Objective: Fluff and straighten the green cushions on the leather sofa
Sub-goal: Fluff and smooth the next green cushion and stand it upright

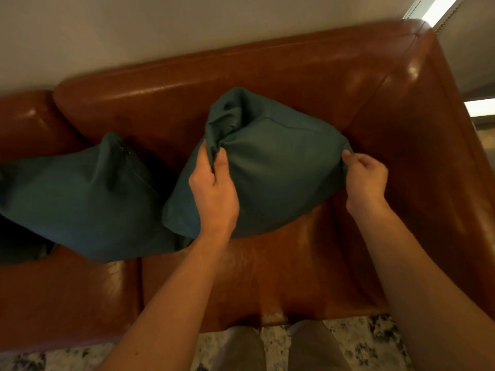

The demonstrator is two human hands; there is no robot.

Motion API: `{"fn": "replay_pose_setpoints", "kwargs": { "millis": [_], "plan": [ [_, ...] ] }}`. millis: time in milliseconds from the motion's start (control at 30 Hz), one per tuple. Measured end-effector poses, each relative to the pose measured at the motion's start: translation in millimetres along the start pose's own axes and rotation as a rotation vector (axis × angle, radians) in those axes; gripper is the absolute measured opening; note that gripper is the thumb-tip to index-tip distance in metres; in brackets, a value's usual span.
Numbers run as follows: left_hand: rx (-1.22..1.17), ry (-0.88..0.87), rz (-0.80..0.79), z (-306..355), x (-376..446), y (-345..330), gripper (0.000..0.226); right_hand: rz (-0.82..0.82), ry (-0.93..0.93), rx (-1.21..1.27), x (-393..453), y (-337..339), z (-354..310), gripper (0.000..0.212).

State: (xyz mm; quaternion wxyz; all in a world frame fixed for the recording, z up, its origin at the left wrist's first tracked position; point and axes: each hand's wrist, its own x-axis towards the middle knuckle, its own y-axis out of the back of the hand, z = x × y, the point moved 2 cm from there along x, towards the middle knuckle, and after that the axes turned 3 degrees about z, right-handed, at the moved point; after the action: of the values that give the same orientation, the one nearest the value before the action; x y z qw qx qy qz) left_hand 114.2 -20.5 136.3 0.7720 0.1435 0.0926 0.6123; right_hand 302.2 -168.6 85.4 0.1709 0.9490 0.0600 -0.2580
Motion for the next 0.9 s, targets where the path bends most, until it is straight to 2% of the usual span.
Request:
{"fn": "replay_pose_setpoints", "kwargs": {
  "millis": [67, 167, 300, 400, 467, 567, 633, 733, 800, 900],
  "plan": [
    [-0.028, 0.016, 0.043, -11, 4, 10, 0.035, 0.016, 0.182, -0.014, -6, 0, -16, 0.022],
    [-0.039, 0.089, 0.015, -36, 4, 18, 0.031, 0.040, 0.402, -0.194, -15, 0, -27, 0.020],
    [0.022, 0.266, -0.085, -80, -5, 23, 0.032, -0.024, 0.521, -0.477, -26, -5, -17, 0.020],
    [0.066, 0.305, -0.102, -99, -7, 33, 0.029, -0.004, 0.554, -0.527, -39, -13, -15, 0.037],
    [0.068, 0.301, -0.129, -102, -6, 37, 0.028, 0.020, 0.750, -0.497, -58, -28, -28, 0.044],
    [0.042, 0.275, -0.144, -99, -6, 36, 0.027, -0.252, 1.020, -0.577, -89, -78, -39, 0.037],
    [0.001, 0.282, -0.138, -95, -7, 35, 0.030, -0.424, 1.082, -0.749, -101, -113, -35, 0.035],
    [0.003, 0.300, -0.105, -93, -4, 41, 0.039, -0.502, 1.087, -0.923, -99, -141, -22, 0.036],
    [0.076, 0.229, -0.060, -89, 3, 47, 0.047, -0.495, 1.096, -0.923, -93, -145, -15, 0.035],
    [0.272, -0.049, -0.056, -73, 23, 48, 0.043, -0.463, 1.131, -0.911, -91, -148, -11, 0.033]
  ]
}}
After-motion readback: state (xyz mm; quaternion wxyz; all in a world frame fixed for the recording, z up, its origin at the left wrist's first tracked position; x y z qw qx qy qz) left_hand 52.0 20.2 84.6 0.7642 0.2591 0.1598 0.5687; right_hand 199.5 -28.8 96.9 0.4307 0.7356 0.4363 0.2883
